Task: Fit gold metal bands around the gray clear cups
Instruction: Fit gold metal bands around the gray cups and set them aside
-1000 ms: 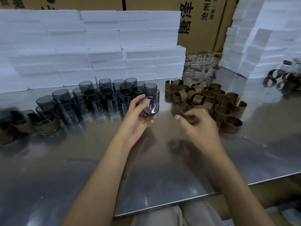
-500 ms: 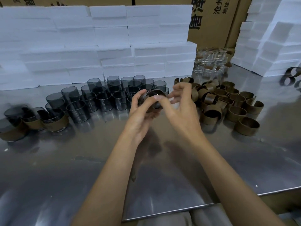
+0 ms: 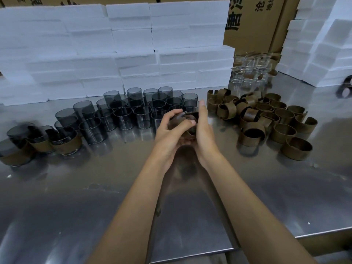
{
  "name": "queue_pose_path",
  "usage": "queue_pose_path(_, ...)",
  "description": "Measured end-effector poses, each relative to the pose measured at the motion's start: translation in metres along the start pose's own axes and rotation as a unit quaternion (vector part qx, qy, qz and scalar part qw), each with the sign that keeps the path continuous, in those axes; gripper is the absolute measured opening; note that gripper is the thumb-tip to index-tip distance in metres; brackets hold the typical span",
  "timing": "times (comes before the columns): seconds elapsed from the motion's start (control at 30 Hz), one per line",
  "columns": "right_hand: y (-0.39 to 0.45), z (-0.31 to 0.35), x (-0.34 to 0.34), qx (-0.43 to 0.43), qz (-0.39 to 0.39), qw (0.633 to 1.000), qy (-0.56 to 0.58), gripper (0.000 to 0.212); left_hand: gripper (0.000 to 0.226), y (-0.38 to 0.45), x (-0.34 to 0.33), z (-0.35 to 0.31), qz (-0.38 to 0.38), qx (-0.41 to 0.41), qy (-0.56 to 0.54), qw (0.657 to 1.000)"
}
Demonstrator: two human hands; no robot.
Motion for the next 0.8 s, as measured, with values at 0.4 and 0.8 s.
queue_pose_path(0.4, -0.005, 0.000, 0.012, -0.009, -0.034, 0.999, 0.004, 0.092, 0.041, -0.002, -0.003, 0.005, 0.021, 0.008, 0.034, 0.999)
queue_pose_path(0.8, -0.004, 0.000, 0.025, -0.003, -0.110, 0.994, 0.015, 0.072, 0.044, -0.004, -0.012, 0.007, 0.053, 0.011, 0.097, 0.994)
Point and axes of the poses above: each hand's wrist, its own y-axis towards the middle knuckle, its own x-axis out of the back of the hand, z = x × y, the point moved 7 cm from there along y, towards the middle knuckle, and after that the axes turned 12 degrees about x, right-handed, at the moved point
